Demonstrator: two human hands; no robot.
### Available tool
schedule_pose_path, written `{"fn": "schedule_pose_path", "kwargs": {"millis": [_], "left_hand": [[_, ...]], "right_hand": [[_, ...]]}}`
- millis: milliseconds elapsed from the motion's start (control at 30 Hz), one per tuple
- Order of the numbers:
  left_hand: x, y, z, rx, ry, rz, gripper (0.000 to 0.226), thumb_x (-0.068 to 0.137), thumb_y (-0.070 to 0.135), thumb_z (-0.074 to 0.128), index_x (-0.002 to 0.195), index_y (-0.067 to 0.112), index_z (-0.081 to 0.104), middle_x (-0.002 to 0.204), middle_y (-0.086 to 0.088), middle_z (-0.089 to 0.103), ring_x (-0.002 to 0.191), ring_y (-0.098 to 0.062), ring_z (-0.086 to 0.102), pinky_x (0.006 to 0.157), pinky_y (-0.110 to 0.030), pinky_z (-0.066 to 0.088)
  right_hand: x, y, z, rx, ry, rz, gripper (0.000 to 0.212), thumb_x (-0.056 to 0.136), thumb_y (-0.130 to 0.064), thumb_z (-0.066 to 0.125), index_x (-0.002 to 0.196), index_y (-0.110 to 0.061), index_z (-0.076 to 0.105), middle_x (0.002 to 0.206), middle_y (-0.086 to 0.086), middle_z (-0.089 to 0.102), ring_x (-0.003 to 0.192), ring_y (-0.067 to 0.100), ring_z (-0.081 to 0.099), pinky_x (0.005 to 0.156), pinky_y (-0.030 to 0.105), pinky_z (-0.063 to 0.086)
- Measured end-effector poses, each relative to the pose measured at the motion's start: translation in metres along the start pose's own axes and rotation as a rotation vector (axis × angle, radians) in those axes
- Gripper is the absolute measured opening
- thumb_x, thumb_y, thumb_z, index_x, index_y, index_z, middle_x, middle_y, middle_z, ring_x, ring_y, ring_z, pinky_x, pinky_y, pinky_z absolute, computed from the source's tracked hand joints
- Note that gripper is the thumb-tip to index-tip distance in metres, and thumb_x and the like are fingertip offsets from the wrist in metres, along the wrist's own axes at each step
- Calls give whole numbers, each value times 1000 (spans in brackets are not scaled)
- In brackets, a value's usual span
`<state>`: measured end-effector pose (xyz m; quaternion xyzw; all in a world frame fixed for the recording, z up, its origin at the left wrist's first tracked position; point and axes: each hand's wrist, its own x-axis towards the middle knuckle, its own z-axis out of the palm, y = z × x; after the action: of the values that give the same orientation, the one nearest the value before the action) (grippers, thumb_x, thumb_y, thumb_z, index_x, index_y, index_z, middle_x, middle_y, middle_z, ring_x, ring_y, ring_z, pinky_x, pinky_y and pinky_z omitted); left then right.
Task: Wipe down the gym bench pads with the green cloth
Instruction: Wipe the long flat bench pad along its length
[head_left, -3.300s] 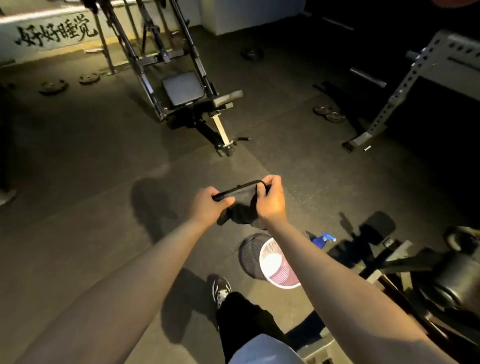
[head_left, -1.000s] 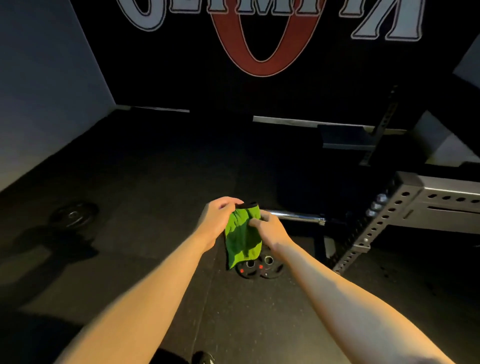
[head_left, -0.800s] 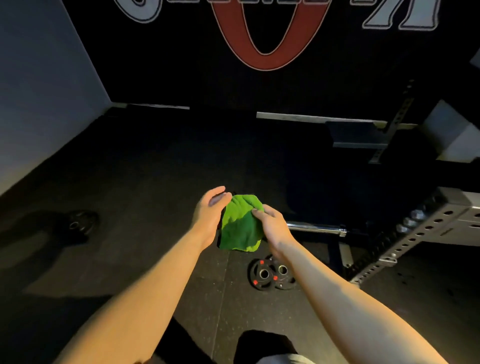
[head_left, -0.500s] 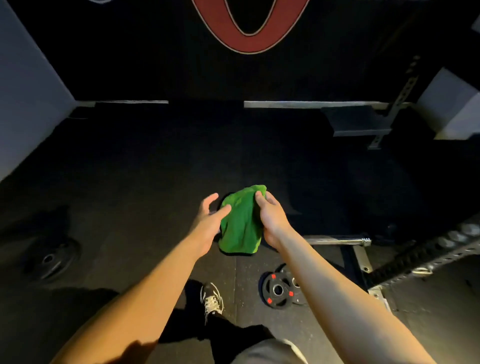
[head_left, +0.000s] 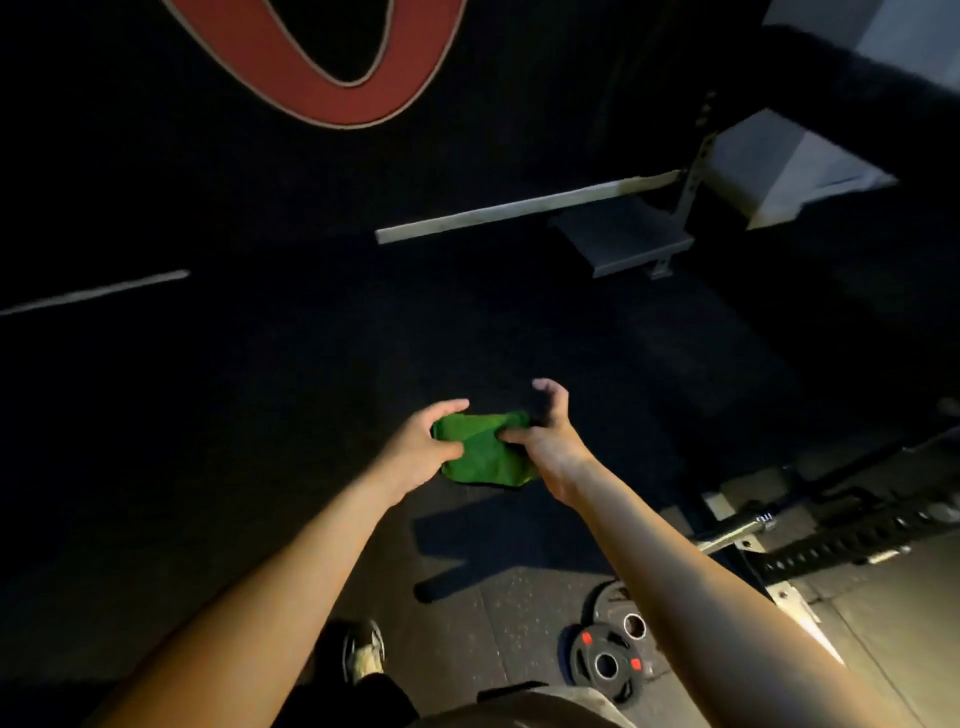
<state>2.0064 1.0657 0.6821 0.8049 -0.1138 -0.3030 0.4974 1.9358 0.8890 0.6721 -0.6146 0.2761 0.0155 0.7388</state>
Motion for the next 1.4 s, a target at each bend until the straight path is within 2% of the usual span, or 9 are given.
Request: {"fn": "schedule_pose_path", "kwargs": {"millis": [167, 467, 567, 700, 800, 867, 967, 1167, 1400], "left_hand": [[132, 33, -33, 249, -45, 184, 49, 90, 15, 73, 135, 28, 60, 128, 7, 61, 107, -6, 61, 82, -13, 49], [341, 156, -48, 375, -188, 416, 9, 89, 16, 73, 98, 15, 72, 98, -2, 68, 89, -18, 66, 69, -25, 50], [389, 201, -24, 468, -254, 513, 10, 90, 20, 72, 99, 17, 70, 108, -2, 52, 95, -22, 60, 80, -29, 47], [438, 240, 12, 520, -329, 613, 8, 92, 17, 70, 99, 16, 66, 138, -2, 33, 128, -21, 45, 101, -23, 36], [486, 271, 54, 521, -386, 697, 7, 92, 19, 71, 95, 18, 65, 156, 1, 25, 142, -20, 27, 115, -33, 29], [515, 296, 85, 515, -418, 733, 9, 91, 20, 72, 95, 14, 66, 136, -3, 48, 129, -22, 47, 101, -28, 37], [555, 337, 137, 478, -465, 704, 12, 91, 25, 70, 96, 16, 63, 102, 0, 62, 97, -20, 61, 73, -29, 43], [610, 406, 230, 349, -576, 589, 15, 96, 21, 63, 107, 15, 55, 103, -4, 61, 89, -16, 59, 59, -22, 38], [665, 477, 343, 98, -834, 243, 36, 104, 20, 47, 140, 19, 46, 133, -6, 55, 123, -22, 53, 105, -41, 45]], "right_hand": [[90, -43, 4, -200, 75, -126, 61, 85, 10, 60, 127, -35, 62, 125, 1, 61, 108, 18, 63, 95, 38, 55], [239, -142, -13, -740, 723, -341, 31, 87, -8, 69, 118, -10, 68, 97, 4, 50, 83, 18, 51, 71, 19, 37], [270, -167, -49, -786, 892, -308, 21, 87, -8, 70, 108, -4, 68, 99, 4, 42, 80, 20, 46, 68, 21, 37], [298, -190, -98, -773, 1009, -280, 25, 83, -15, 77, 102, -4, 68, 126, 14, 51, 115, 30, 53, 94, 35, 48], [319, -212, -144, -643, 1067, -254, 19, 84, -14, 74, 99, -10, 63, 103, 5, 60, 94, 22, 59, 81, 34, 50], [335, -224, -176, -522, 1122, -256, 19, 84, -12, 73, 96, -14, 59, 91, 1, 62, 83, 19, 61, 73, 37, 52], [362, -243, -229, -330, 1185, -254, 22, 84, -13, 72, 95, -16, 52, 84, 0, 62, 74, 15, 61, 65, 36, 53], [396, -289, -324, -185, 1224, -295, 21, 89, -17, 70, 94, -18, 50, 82, 1, 62, 67, 9, 60, 55, 26, 50], [427, -324, -429, -231, 1213, -323, 13, 92, -26, 65, 106, -26, 65, 98, -4, 64, 89, 7, 62, 79, 31, 55]]}}
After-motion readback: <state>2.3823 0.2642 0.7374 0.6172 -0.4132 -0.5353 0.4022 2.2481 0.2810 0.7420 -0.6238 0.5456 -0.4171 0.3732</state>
